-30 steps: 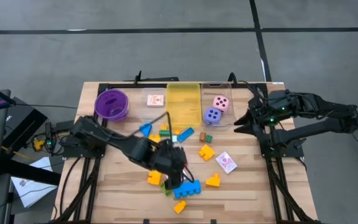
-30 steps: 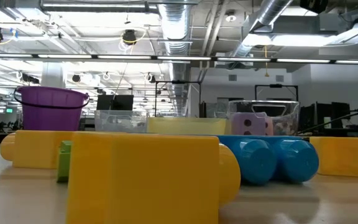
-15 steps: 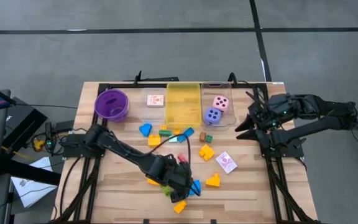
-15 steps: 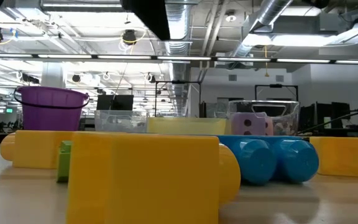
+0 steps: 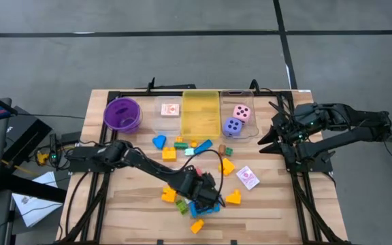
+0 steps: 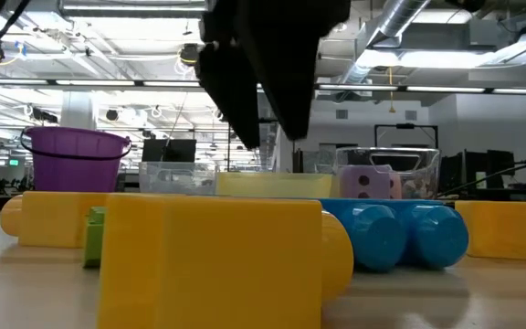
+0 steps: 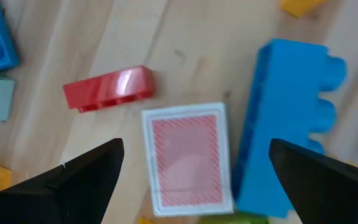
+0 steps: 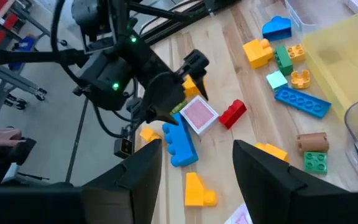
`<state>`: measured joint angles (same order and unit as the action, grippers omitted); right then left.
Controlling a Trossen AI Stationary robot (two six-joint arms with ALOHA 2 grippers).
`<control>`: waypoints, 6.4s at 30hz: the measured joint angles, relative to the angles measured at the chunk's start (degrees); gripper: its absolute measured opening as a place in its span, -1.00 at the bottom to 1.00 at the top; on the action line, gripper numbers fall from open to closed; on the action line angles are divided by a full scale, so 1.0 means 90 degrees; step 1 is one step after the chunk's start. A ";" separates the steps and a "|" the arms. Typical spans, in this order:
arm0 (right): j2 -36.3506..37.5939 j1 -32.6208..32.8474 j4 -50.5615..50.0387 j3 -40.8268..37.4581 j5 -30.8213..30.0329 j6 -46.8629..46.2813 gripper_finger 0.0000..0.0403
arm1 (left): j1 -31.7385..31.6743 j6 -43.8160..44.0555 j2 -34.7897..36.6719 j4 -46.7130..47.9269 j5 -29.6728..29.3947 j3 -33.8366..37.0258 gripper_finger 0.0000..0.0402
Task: Pick & Place Toys
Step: Put the red deck of cards into the white bin
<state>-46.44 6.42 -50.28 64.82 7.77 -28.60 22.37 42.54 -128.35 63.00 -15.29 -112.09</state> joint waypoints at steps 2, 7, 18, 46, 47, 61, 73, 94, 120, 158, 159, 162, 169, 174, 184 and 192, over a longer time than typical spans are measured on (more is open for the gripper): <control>0.0000 0.0000 -0.0101 0.0000 -0.0005 0.0017 -0.06 | -0.0065 -0.0002 -0.0084 -0.0027 -0.0001 0.0015 0.99; 0.0000 0.0000 -0.0271 0.0000 -0.0012 0.0066 -0.06 | -0.0153 0.0249 0.0003 -0.0592 0.0200 0.0533 0.99; 0.0000 -0.0007 -0.0294 0.0000 -0.0015 0.0181 -0.06 | -0.0031 0.0384 0.0750 -0.2012 0.0348 0.2151 0.99; -0.0004 -0.0007 -0.0292 0.0000 -0.0036 0.0184 -0.06 | -0.0010 -0.0180 0.1085 -0.3169 0.0685 0.3075 0.99; -0.0005 -0.0007 -0.0292 0.0000 -0.0036 0.0185 -0.06 | -0.0010 -0.0182 0.1085 -0.3134 0.0687 0.3075 0.99; -0.0006 -0.0007 -0.0289 0.0000 -0.0039 0.0185 -0.06 | 0.0034 0.0133 0.1071 -0.2987 0.0468 0.3373 0.98; -0.0006 -0.0015 -0.0289 0.0000 -0.0066 0.0231 -0.06 | -0.0013 0.0114 0.1071 -0.3016 0.0240 0.3373 0.82; -0.0007 -0.0015 -0.0319 0.0000 -0.0063 0.0231 -0.06 | -0.0039 0.0201 0.0880 -0.3122 0.0287 0.3359 0.79; -0.0005 -0.0015 -0.0368 0.0000 -0.0074 0.0253 -0.06 | -0.0072 -0.0513 0.1807 -0.2656 0.0163 0.3376 0.55; -0.0005 -0.1068 0.1383 0.0000 -0.0852 -0.0928 -0.06 | -0.6013 -0.8294 0.4793 -0.1451 0.1253 0.3371 0.55; -0.0005 -0.1069 0.1431 0.0000 -0.0899 -0.0979 -0.06 | -0.6100 -0.8405 0.4756 -0.1483 0.1299 0.3371 0.55; -0.0005 -0.1078 0.1528 0.0000 -0.1063 -0.1041 -0.06 | -0.6313 -0.8742 0.4622 -0.1559 0.1494 0.3371 0.61; -0.0024 -0.1078 0.1532 0.0000 -0.1253 -0.1233 -0.06 | -0.6584 -0.9061 0.4255 -0.1628 0.1830 0.3371 0.57; -0.0096 -0.1078 0.1597 0.0002 -0.1256 -0.1321 -0.06 | -0.6669 -0.9041 0.4025 -0.1602 0.2014 0.3371 0.58; -0.0273 -0.1073 0.1590 0.0003 -0.1253 -0.1258 -0.06 | -0.6662 -0.8802 0.3665 -0.1159 0.2207 0.3371 0.57; -0.0345 -0.1073 0.1593 0.0002 -0.1251 -0.1157 -0.06 | -0.6625 -0.8407 0.3820 -0.1252 0.2290 0.4099 0.65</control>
<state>-49.54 -3.25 -35.94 64.84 -3.49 -39.01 -37.25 -33.11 -93.97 51.73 5.32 -75.20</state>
